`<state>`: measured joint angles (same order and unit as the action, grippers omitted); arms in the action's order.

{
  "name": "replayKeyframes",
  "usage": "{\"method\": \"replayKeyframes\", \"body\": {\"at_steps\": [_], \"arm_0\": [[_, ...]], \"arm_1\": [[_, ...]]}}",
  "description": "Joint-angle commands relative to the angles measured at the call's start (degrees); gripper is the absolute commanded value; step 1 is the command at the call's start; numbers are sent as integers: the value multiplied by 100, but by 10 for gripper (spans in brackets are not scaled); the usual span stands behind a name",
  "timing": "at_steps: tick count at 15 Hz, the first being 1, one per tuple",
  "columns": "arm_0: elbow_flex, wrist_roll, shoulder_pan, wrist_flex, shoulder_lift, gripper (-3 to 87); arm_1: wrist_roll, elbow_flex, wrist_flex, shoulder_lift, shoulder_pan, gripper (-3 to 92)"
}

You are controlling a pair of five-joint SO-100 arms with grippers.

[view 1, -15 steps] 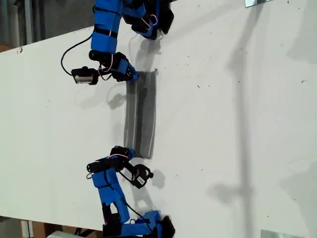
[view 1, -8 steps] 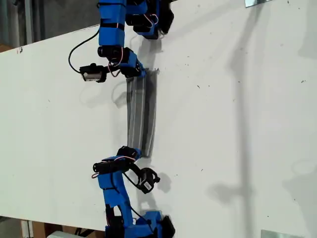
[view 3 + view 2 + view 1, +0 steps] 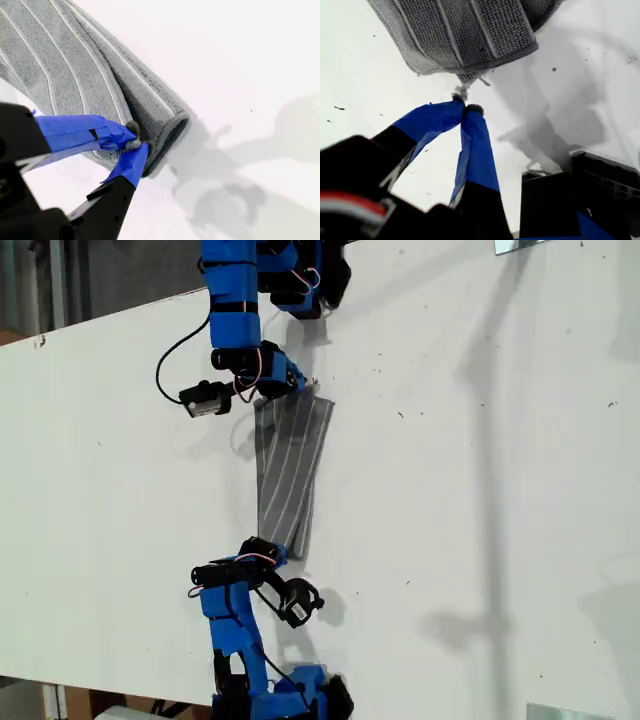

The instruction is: Grasp corners of a square towel and fold twice.

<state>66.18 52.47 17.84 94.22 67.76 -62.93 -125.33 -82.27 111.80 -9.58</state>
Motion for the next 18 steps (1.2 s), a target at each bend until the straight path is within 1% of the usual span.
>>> {"method": "replayKeyframes", "body": {"at_steps": [1, 3, 4, 5, 6, 8, 9, 10, 12, 13, 18], "arm_0": [[-141, -18, -18, -88, 18, -1], [-246, -62, -62, -53, -97, -1], [-352, -70, -62, -18, -176, 12], [-501, -123, -53, 26, -211, 87], [-642, -167, -9, 79, -211, 141], [-668, -281, 167, 158, -97, 214], [-519, -316, 246, 167, -9, 242], [-316, -325, 325, 167, 105, 269], [18, -325, 475, 123, 404, 328], [132, -360, 571, 123, 589, 352], [1151, -387, 949, -62, 1477, 341]], "arm_1": [[-26, 53, 53, 26, -18, -1], [-35, 53, 26, 70, -53, -1], [-44, 44, 35, 114, -70, 44], [-26, 62, 44, 114, -79, 93], [-26, 97, 44, 105, -70, 139], [-44, 123, 53, 70, -18, 239], [-44, 97, 53, 26, -26, 323], [-44, 62, 53, -9, -53, 348], [70, 53, 105, -114, -220, 370], [237, 9, 149, -211, -448, 373], [1046, -202, 668, -1028, -1600, 373]]}}
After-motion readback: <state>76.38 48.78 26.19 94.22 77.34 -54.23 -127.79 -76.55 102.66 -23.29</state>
